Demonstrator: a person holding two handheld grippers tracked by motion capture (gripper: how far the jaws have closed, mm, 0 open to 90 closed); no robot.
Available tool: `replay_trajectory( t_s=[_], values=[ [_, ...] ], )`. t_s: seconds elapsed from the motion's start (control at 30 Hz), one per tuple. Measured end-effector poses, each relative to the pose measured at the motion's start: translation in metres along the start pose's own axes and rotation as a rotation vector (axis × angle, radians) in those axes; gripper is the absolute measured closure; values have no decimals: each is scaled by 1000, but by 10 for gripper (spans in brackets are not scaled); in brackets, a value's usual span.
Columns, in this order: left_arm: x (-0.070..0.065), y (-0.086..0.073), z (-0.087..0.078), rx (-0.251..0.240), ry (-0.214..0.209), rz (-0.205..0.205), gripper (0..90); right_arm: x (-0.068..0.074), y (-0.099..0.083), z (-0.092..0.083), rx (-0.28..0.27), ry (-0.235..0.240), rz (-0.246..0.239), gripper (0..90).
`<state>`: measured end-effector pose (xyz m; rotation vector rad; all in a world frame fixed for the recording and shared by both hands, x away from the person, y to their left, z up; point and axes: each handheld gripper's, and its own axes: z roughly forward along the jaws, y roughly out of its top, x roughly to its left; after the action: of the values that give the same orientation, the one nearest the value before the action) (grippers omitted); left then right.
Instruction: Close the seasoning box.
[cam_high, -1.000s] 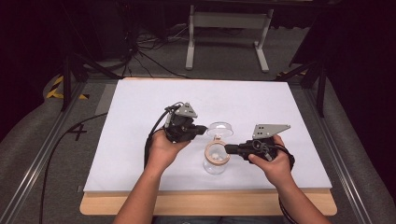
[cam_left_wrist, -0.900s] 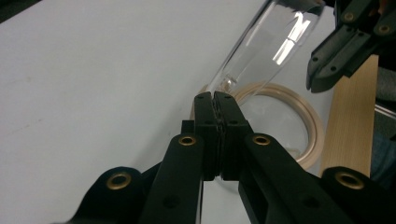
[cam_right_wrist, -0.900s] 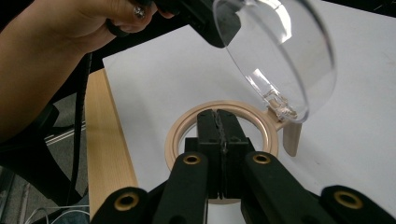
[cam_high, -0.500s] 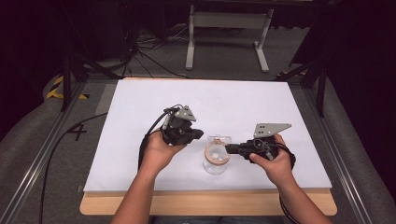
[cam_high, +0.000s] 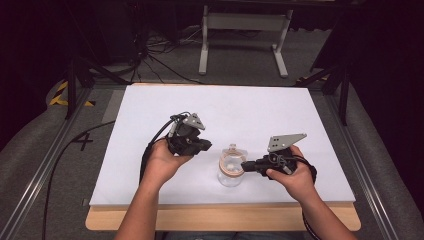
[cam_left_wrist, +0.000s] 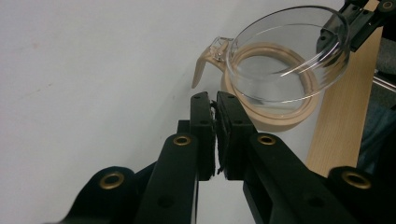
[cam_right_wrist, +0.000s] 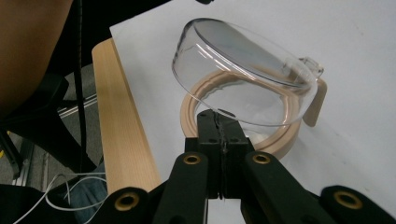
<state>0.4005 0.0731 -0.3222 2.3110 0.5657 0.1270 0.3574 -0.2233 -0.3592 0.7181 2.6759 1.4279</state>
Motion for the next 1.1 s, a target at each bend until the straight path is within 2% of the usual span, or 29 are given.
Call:
replay_trajectory(
  t_s=[0.13,0.23,0.43,0.57,0.7,0.8,0.9,1.0,1.1],
  values=[
    [0,0,0,35,18,20,851,0,-1,1,29,4,6,900],
    [0,0,0,62,36,17,850,2,-1,2,72,11,13,900],
    [2,-2,-1,70,32,9,843,6,-2,3,160,36,15,900],
    [2,-1,0,76,33,8,832,8,-2,5,197,53,-10,900],
    [1,-1,2,74,31,6,831,9,-1,3,183,53,-9,900],
    [2,-2,0,64,36,-2,802,7,1,-3,135,45,-10,900],
    [3,-6,-3,24,59,-28,769,4,4,-12,79,24,-11,895],
    [5,-12,-10,-12,75,-62,740,1,7,-21,24,2,-9,854],
    [8,-19,-20,-50,96,-96,702,-6,10,-29,-15,-36,-15,760]
  ],
)
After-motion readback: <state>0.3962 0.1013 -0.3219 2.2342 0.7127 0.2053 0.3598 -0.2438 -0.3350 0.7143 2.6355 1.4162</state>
